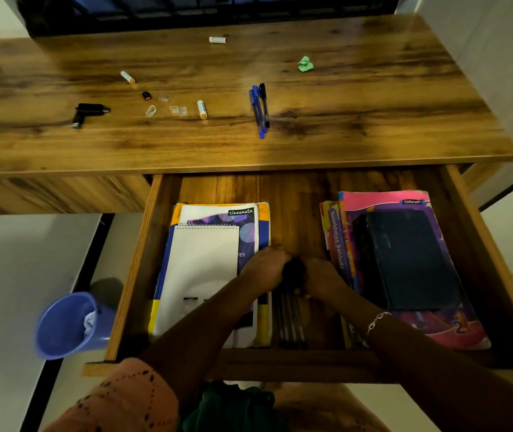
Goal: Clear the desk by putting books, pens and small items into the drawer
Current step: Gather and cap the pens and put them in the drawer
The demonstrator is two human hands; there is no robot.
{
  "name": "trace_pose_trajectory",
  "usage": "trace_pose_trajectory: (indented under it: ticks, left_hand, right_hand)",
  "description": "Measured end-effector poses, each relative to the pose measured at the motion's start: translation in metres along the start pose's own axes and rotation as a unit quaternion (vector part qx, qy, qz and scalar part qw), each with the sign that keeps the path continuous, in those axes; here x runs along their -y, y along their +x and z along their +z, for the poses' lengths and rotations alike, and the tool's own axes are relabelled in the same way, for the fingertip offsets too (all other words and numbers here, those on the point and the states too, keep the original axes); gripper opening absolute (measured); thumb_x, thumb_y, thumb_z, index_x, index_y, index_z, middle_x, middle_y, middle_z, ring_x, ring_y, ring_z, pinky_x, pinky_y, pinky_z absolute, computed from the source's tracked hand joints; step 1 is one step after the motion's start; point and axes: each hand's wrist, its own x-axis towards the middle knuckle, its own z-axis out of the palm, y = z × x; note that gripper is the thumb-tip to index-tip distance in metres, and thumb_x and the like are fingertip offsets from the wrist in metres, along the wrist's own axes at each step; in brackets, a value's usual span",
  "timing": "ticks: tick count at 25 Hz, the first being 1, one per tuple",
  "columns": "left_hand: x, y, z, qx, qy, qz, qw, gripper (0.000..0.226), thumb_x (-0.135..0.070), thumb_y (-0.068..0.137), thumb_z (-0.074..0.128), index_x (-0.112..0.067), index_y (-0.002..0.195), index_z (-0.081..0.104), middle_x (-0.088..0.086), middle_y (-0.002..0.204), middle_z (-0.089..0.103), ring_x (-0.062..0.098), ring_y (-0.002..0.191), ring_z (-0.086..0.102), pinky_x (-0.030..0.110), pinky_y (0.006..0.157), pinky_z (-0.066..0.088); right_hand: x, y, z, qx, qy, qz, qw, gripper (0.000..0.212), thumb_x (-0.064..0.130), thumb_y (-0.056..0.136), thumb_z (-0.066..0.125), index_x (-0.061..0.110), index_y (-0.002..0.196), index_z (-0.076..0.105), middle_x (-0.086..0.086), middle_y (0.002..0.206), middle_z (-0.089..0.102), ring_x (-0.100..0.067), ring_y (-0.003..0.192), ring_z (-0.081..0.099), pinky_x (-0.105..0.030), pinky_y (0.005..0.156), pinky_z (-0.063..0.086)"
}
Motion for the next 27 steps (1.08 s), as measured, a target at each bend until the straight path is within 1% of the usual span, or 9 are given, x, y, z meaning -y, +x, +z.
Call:
trace_pose_trajectory:
  ticks: [2,5,9,11,15,17,20,24,27]
  left_hand:
    - [0.000,0.000,0.002,-0.003,0.007,0.003,1.000,0.039,-0.004,0.092,0.048,-0.007,0.131,0.049,0.013,0.137,0.047,0.028,0.129,0.043,0.035,0.108,0.033]
    - [0.002,-0.001,0.005,-0.015,0.015,0.007,1.000,0.038,-0.004,0.091,0.049,-0.007,0.129,0.051,0.015,0.135,0.049,0.028,0.127,0.044,0.036,0.107,0.035]
    - [0.003,-0.002,0.005,-0.020,0.016,0.019,1.000,0.034,-0.006,0.092,0.048,-0.005,0.126,0.053,0.015,0.132,0.052,0.028,0.123,0.049,0.036,0.106,0.038]
    - [0.002,-0.004,0.004,-0.023,0.022,0.023,0.999,0.034,-0.007,0.093,0.047,-0.006,0.127,0.052,0.014,0.132,0.052,0.028,0.123,0.049,0.035,0.105,0.038]
    - [0.004,-0.003,0.004,-0.020,0.037,0.037,0.998,0.036,-0.004,0.092,0.049,-0.010,0.127,0.052,0.012,0.131,0.053,0.027,0.122,0.049,0.036,0.104,0.041]
    - [0.005,-0.004,0.002,-0.025,0.038,0.045,0.998,0.038,-0.004,0.091,0.049,-0.010,0.128,0.051,0.011,0.133,0.052,0.026,0.124,0.047,0.035,0.105,0.040]
    - [0.006,-0.005,-0.006,-0.075,0.021,0.059,0.995,0.041,-0.007,0.090,0.050,-0.010,0.131,0.049,0.009,0.135,0.048,0.025,0.129,0.039,0.034,0.105,0.035]
    - [0.019,0.002,-0.032,-0.206,0.042,0.062,0.976,0.043,-0.016,0.086,0.056,-0.009,0.129,0.052,0.012,0.129,0.051,0.028,0.126,0.036,0.038,0.103,0.036]
    - [0.027,0.015,-0.062,-0.256,0.056,0.041,0.964,0.042,-0.020,0.087,0.056,-0.010,0.128,0.052,0.013,0.127,0.051,0.029,0.124,0.038,0.036,0.102,0.036]
  right_hand:
    - [0.000,-0.002,0.001,-0.003,-0.016,-0.003,1.000,0.006,0.006,0.085,0.060,0.002,0.088,0.063,-0.019,0.108,0.066,-0.029,0.100,0.063,-0.027,0.070,0.047]
    - [0.002,-0.002,0.001,0.005,-0.023,0.004,1.000,0.014,0.008,0.087,0.059,0.000,0.096,0.063,-0.017,0.109,0.066,-0.028,0.100,0.064,-0.027,0.076,0.049]
    - [0.001,0.003,0.003,0.004,0.105,0.053,0.993,0.010,0.006,0.090,0.055,0.003,0.085,0.062,-0.021,0.102,0.068,-0.030,0.082,0.068,-0.017,0.047,0.047]
    - [-0.003,0.007,0.006,-0.008,0.158,0.075,0.985,0.017,0.007,0.092,0.052,0.000,0.080,0.063,-0.025,0.099,0.068,-0.032,0.077,0.068,-0.021,0.050,0.051]
    - [-0.004,0.007,0.009,-0.026,0.174,0.081,0.981,0.021,0.009,0.093,0.051,-0.008,0.092,0.064,-0.026,0.097,0.068,-0.027,0.064,0.064,-0.029,0.059,0.054]
    - [-0.004,0.005,0.009,-0.035,0.151,0.068,0.986,0.020,0.010,0.093,0.050,-0.005,0.095,0.064,-0.024,0.097,0.068,-0.032,0.075,0.067,-0.032,0.063,0.055]
    - [0.000,-0.001,0.002,-0.121,0.036,-0.018,0.992,0.019,0.012,0.094,0.047,0.002,0.104,0.059,-0.017,0.102,0.066,-0.031,0.094,0.064,-0.033,0.075,0.049]
    - [0.008,-0.004,-0.021,-0.292,0.030,-0.122,0.948,0.027,0.007,0.086,0.053,0.008,0.114,0.056,-0.012,0.112,0.059,-0.029,0.102,0.058,-0.035,0.082,0.048]
    - [0.012,0.008,-0.041,-0.362,0.007,-0.158,0.919,0.029,0.002,0.083,0.056,0.009,0.110,0.059,-0.014,0.115,0.057,-0.032,0.104,0.055,-0.036,0.085,0.047]
